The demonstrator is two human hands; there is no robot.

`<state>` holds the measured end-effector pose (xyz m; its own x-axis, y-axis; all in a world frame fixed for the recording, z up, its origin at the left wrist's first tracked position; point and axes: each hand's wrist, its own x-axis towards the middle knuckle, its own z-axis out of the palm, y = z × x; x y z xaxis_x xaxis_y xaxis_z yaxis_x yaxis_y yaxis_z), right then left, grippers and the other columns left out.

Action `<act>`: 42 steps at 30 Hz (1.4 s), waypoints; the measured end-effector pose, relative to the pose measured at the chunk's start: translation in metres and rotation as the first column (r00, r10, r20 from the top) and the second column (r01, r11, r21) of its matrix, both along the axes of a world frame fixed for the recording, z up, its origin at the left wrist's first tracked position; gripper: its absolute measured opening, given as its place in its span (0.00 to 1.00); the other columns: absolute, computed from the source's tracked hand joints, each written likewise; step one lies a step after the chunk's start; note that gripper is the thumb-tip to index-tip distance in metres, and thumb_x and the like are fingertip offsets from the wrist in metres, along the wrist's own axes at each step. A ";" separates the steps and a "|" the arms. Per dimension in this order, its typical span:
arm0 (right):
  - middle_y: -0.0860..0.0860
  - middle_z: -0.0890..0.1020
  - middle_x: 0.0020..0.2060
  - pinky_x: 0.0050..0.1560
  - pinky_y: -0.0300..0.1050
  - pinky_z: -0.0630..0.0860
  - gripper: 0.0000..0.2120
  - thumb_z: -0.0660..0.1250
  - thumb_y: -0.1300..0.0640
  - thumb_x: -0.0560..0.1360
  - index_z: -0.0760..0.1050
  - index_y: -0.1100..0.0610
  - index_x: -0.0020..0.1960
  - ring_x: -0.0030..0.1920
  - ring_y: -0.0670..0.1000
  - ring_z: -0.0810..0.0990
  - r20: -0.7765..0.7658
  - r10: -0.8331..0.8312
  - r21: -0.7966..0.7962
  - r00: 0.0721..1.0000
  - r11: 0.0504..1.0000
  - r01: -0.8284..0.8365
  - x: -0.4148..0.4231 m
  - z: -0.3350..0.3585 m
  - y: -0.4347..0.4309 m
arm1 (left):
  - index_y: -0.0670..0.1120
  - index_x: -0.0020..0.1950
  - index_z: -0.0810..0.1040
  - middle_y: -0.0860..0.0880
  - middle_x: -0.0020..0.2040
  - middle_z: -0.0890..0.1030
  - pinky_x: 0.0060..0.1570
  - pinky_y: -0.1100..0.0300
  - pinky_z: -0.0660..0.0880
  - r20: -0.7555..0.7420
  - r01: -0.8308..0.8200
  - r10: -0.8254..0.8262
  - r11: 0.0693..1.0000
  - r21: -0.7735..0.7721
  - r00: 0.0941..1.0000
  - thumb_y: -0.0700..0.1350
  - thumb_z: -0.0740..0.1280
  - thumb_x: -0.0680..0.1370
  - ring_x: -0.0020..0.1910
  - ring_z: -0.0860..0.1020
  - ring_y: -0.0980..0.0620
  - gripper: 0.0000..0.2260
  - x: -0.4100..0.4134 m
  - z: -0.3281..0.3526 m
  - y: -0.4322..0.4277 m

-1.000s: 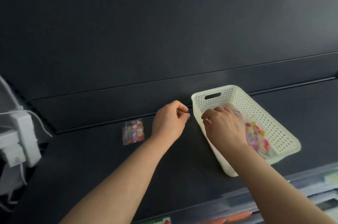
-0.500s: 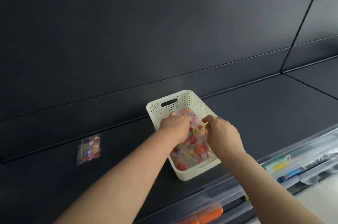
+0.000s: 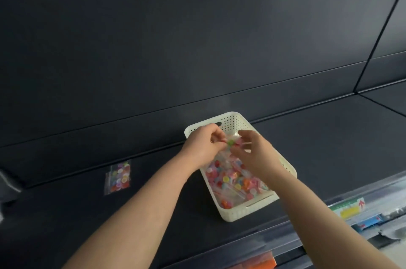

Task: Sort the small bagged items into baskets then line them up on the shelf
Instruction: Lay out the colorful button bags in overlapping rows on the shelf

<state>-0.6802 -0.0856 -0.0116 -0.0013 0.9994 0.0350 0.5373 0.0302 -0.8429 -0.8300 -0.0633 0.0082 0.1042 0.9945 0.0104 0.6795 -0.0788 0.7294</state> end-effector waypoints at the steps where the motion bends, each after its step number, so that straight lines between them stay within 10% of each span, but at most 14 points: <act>1: 0.44 0.82 0.47 0.47 0.50 0.81 0.13 0.68 0.51 0.76 0.76 0.52 0.59 0.45 0.48 0.82 -0.019 -0.005 0.015 1.000 1.000 0.005 -0.005 0.002 0.001 | 0.53 0.47 0.77 0.52 0.45 0.82 0.50 0.54 0.79 0.077 -0.039 0.040 0.999 -0.012 0.996 0.42 0.71 0.76 0.47 0.81 0.52 0.07 -0.006 0.001 -0.003; 7: 0.46 0.83 0.39 0.46 0.46 0.82 0.07 0.68 0.50 0.75 0.77 0.53 0.49 0.40 0.44 0.83 -0.145 0.082 -0.066 0.986 0.993 -0.093 -0.047 0.008 0.002 | 0.45 0.55 0.76 0.45 0.49 0.83 0.41 0.64 0.77 0.434 -0.250 0.264 0.964 -0.089 0.861 0.38 0.70 0.76 0.44 0.80 0.55 0.09 -0.049 0.006 -0.023; 17: 0.47 0.84 0.36 0.47 0.50 0.81 0.05 0.70 0.57 0.74 0.79 0.48 0.40 0.41 0.49 0.83 -0.271 0.163 -0.051 0.949 0.982 -0.183 -0.134 -0.010 -0.007 | 0.45 0.50 0.82 0.54 0.42 0.82 0.37 0.71 0.72 0.293 -0.382 0.389 0.920 -0.082 0.873 0.38 0.69 0.77 0.42 0.79 0.59 0.04 -0.132 -0.012 -0.064; 29: 0.50 0.83 0.42 0.43 0.44 0.80 0.10 0.76 0.52 0.68 0.77 0.49 0.46 0.43 0.48 0.82 -0.241 0.279 -0.262 0.930 0.904 -0.339 -0.237 -0.053 -0.021 | 0.50 0.44 0.78 0.53 0.42 0.82 0.46 0.52 0.80 0.016 -0.609 0.619 0.777 -0.161 0.786 0.46 0.71 0.76 0.43 0.81 0.53 0.03 -0.237 -0.070 -0.099; 37: 0.45 0.81 0.37 0.33 0.30 0.66 0.18 0.74 0.58 0.70 0.75 0.54 0.58 0.37 0.38 0.76 0.036 0.156 -0.106 0.987 0.983 -0.151 -0.271 -0.066 -0.005 | 0.48 0.52 0.74 0.52 0.43 0.82 0.45 0.54 0.79 -0.104 -0.579 0.571 0.810 -0.091 0.815 0.51 0.74 0.73 0.44 0.81 0.52 0.14 -0.262 -0.086 -0.069; 42: 0.45 0.80 0.40 0.42 0.39 0.74 0.13 0.72 0.55 0.71 0.77 0.54 0.55 0.42 0.45 0.78 0.179 0.161 -0.080 0.971 0.986 -0.149 -0.277 -0.071 -0.005 | 0.46 0.59 0.72 0.50 0.47 0.82 0.44 0.55 0.77 -0.174 -0.563 0.548 0.825 -0.048 0.818 0.52 0.74 0.73 0.47 0.80 0.51 0.19 -0.267 -0.095 -0.063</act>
